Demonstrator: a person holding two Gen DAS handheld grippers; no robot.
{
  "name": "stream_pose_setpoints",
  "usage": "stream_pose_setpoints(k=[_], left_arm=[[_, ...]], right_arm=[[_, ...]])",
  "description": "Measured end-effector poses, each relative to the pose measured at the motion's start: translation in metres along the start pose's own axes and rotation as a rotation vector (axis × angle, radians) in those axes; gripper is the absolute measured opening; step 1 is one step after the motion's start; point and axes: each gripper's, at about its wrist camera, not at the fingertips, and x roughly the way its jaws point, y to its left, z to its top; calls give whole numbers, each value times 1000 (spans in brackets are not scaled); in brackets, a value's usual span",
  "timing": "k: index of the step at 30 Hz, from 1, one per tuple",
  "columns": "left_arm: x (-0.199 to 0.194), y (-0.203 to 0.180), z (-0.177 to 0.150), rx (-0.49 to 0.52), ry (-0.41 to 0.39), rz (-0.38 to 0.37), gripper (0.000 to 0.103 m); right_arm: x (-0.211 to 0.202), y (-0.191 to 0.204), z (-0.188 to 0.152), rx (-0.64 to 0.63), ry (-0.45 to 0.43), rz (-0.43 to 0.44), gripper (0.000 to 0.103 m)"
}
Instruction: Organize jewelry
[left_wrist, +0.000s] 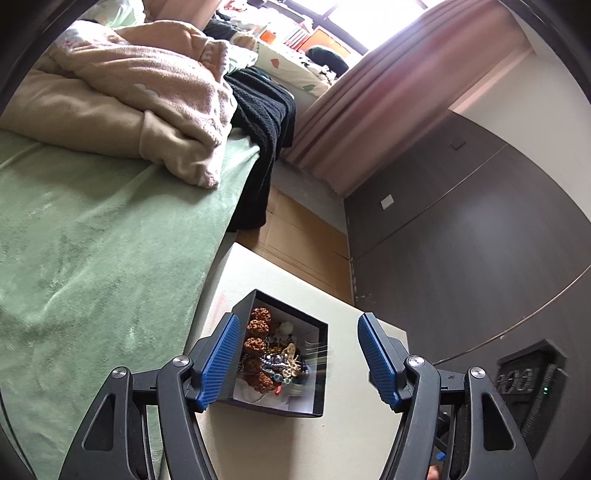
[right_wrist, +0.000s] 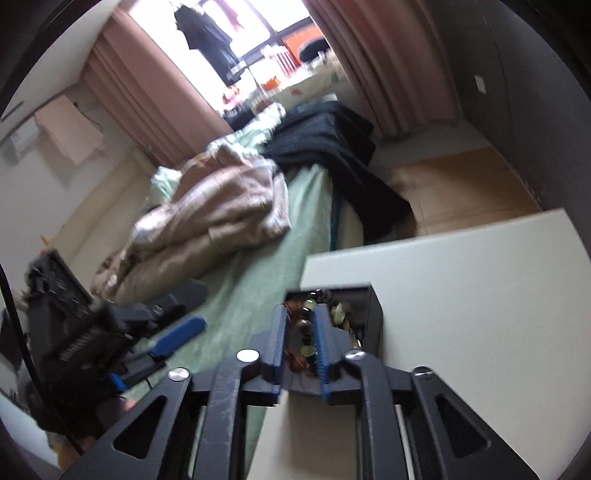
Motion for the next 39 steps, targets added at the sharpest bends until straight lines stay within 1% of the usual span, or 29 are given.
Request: stream_pose_setpoints(k=[1, 2, 6, 7, 8, 10, 15, 18, 21, 22, 23, 25, 28, 30, 32, 33, 35, 37, 39], left_arm=[[0, 0, 0, 1, 0, 3, 67], [1, 0, -1, 3, 0, 6, 67], [3, -4, -4, 22, 3, 16, 68], [3, -7, -6, 34, 4, 24, 70], [4, -9, -7, 46, 4, 30, 76], [4, -17, -12, 80, -6, 42, 82], [2, -36, -23, 149, -25, 59, 88], [3, -49, -33, 208, -20, 62, 92], [4, -63, -46, 279, -19, 83, 96], [4, -68, -50, 301, -21, 89, 96], [3, -72, -55, 325, -25, 91, 96], [1, -80, -64, 359, -33, 100, 97], [-4, -88, -77, 405, -52, 113, 99], [-7, -90, -82, 422, -65, 120, 102], [-8, -92, -87, 437, -69, 116, 103], [-8, -94, -89, 443, -67, 110, 103], [-8, -97, -92, 450, -66, 95, 103], [-10, -102, -93, 451, -83, 77, 102], [-12, -104, -95, 445, -96, 67, 103]], right_arm=[[5, -6, -2, 28, 24, -8, 34], [4, -11, -3, 50, 26, -7, 39], [-11, -26, -4, 81, 6, -33, 48], [-17, -29, -4, 85, -4, -40, 51], [-23, -32, -4, 89, -16, -45, 54], [-35, -37, -4, 97, -32, -57, 57], [-64, -47, -6, 93, -59, -85, 57], [-76, -48, -7, 73, -77, -114, 57], [-86, -52, -10, 59, -66, -128, 59], [-88, -53, -11, 52, -61, -140, 63], [-91, -54, -13, 41, -58, -159, 64], [-97, -57, -16, 27, -50, -186, 64], [-107, -63, -19, 17, -47, -202, 64], [-114, -69, -20, 20, -48, -216, 67], [-123, -73, -21, 23, -55, -229, 78], [-127, -75, -21, 21, -61, -234, 82], [-135, -78, -23, 20, -67, -230, 93], [-140, -81, -24, 18, -69, -232, 97], [-143, -84, -26, 1, -63, -253, 101]])
